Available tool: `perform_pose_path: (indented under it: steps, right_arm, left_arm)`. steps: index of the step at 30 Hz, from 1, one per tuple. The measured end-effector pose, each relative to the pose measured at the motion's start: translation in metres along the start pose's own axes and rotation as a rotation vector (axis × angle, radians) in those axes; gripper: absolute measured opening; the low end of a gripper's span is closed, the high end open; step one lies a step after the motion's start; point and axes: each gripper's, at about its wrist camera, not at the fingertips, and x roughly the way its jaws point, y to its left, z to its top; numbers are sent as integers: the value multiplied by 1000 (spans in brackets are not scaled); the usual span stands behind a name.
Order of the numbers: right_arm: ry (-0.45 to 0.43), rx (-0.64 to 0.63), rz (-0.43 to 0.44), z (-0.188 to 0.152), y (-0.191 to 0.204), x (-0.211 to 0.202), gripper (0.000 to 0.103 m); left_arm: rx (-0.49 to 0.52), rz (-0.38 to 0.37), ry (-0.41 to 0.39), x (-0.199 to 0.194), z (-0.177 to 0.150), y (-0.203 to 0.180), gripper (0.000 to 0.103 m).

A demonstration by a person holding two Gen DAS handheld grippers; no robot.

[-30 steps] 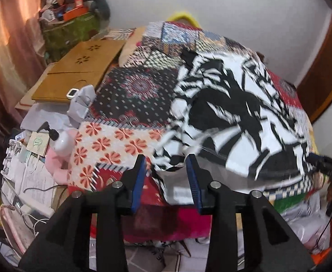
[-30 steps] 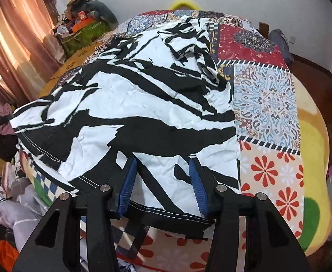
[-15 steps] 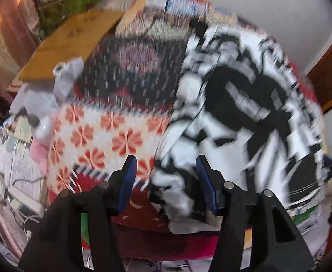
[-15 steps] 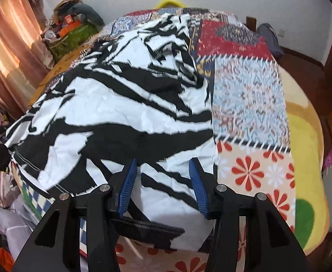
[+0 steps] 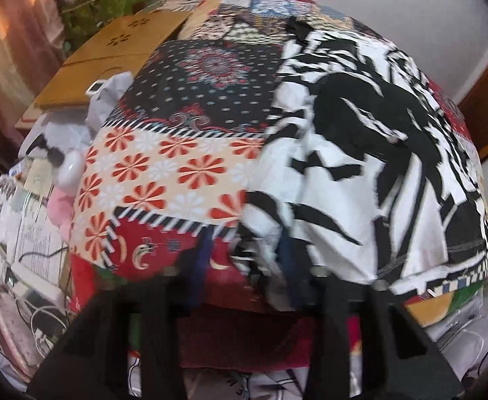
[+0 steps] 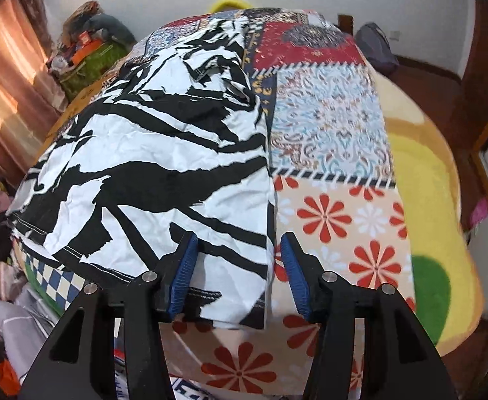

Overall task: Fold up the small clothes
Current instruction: 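Pinch the folded shirt edge with both grippers and lift it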

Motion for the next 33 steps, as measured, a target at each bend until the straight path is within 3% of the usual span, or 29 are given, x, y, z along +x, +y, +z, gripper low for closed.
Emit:
perform_pose_path:
  steps: [2, 4, 6, 7, 11, 21, 27, 33]
  right_arm:
    - [1, 19, 17, -2, -2, 1, 47]
    - [2, 23, 59, -3, -2, 1, 26]
    - [-4, 33, 92, -3, 0, 0, 10]
    - [-17, 33, 99, -2, 2, -2, 8]
    - [-66, 19, 106, 8, 8, -10, 5]
    - [-260, -14, 123, 76, 9, -49, 4]
    - [-303, -58, 85, 127, 12, -38, 4]
    - [-297, -73, 46, 183, 6, 3, 4]
  left_arm:
    - [28, 2, -1, 0, 0, -11, 13]
    - [47, 9, -2, -1, 1, -17, 11]
    - [44, -2, -8, -4, 4, -19, 10]
    - [41, -2, -15, -7, 6, -19, 9]
    - [22, 16, -87, -29, 25, -15, 9]
    - [-40, -20, -253, -72, 109, -6, 7]
    - [-21, 6, -283, -56, 166, -18, 7]
    - [-49, 43, -246, -2, 224, -15, 7]
